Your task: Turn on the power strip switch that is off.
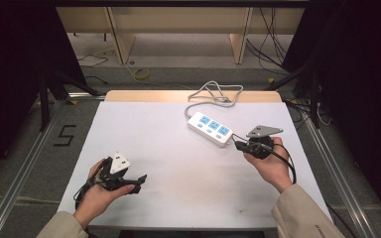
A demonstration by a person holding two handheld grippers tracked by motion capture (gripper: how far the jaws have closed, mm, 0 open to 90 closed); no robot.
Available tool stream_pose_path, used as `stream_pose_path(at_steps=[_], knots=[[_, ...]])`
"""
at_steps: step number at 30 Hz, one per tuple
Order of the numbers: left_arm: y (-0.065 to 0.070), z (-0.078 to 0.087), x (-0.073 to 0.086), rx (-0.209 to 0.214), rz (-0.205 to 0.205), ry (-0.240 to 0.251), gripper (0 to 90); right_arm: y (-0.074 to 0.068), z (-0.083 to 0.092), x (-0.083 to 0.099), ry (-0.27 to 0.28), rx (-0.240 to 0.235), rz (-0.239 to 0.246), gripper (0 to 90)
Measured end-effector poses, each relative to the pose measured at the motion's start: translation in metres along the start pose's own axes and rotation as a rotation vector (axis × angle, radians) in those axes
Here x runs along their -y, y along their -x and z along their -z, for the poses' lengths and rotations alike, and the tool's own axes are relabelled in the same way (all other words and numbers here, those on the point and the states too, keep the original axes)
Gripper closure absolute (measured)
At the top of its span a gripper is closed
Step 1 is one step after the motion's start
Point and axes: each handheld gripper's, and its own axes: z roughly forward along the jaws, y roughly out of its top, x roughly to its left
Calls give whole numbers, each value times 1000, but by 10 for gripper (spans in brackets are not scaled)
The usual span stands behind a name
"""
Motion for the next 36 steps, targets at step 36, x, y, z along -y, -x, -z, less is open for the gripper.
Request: stream_pose_path(at_steps=[36], knots=[[1, -1, 1, 12, -10, -5, 154, 12, -38, -26, -45, 17, 2, 900]])
